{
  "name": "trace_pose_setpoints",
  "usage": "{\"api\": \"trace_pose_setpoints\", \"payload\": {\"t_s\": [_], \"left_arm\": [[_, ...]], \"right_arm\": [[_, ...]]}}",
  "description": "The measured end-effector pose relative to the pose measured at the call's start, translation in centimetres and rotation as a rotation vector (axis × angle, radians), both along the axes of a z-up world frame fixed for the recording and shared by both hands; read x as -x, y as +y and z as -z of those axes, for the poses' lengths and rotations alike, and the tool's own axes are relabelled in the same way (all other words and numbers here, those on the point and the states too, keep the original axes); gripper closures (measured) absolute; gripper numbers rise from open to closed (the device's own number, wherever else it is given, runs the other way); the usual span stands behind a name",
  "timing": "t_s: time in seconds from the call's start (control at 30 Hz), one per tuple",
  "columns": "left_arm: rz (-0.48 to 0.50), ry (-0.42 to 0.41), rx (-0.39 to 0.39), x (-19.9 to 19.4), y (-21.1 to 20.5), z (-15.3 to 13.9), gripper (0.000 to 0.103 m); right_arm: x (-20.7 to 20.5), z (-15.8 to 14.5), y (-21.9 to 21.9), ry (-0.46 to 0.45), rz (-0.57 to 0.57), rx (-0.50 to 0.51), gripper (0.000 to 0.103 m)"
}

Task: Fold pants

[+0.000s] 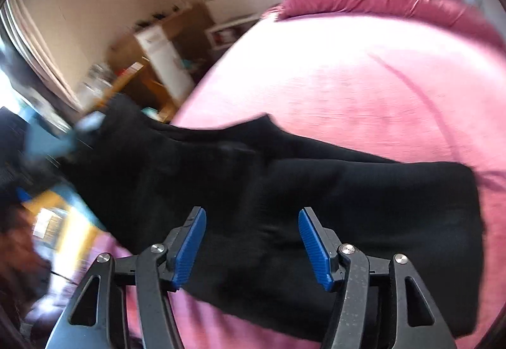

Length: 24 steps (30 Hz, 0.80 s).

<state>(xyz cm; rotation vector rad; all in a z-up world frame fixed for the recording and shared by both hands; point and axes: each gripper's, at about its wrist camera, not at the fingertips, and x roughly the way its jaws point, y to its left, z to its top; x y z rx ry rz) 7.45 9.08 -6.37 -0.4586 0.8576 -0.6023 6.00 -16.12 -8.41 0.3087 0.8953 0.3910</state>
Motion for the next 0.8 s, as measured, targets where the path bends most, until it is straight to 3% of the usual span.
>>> {"api": "trace_pose_setpoints", "payload": {"t_s": [0.13, 0.27, 0.47, 0.6, 0.63, 0.7, 0.73, 0.8], "left_arm": [[0.073, -0.01, -0.017, 0.1, -2.0, 0.2, 0.089], [0.135, -0.029, -0.05, 0.5, -3.6, 0.1, 0.089], [0.199, -0.058, -0.106, 1.1, -5.1, 0.2, 0.089], [0.245, -0.107, -0.187, 1.8, -6.9, -0.2, 0.089], [0.248, -0.11, -0.197, 1.8, -7.2, -0.2, 0.089], [0.245, -0.109, -0.205, 1.6, -6.9, -0.2, 0.089], [0.248, -0.112, -0.207, 1.6, -6.8, -0.4, 0.088], [0.257, -0.108, -0.18, 1.4, -6.0, -0.8, 0.088]], "right_arm": [[-2.3, -1.3, -0.1, 0.043, -0.105, -0.224, 0.031], [-4.8, -2.1, 1.5, 0.08, -0.198, -0.283, 0.025], [-10.0, -1.0, 6.0, 0.209, -0.313, -0.194, 0.023], [-11.4, 0.5, 8.4, 0.289, -0.389, -0.141, 0.024], [-11.5, 0.8, 8.9, 0.302, -0.385, -0.096, 0.028], [-12.0, 1.6, 9.4, 0.325, -0.361, -0.029, 0.054], [-12.0, 1.9, 9.4, 0.339, -0.374, -0.037, 0.082], [-11.6, 2.0, 9.4, 0.313, -0.388, -0.009, 0.087]]}}
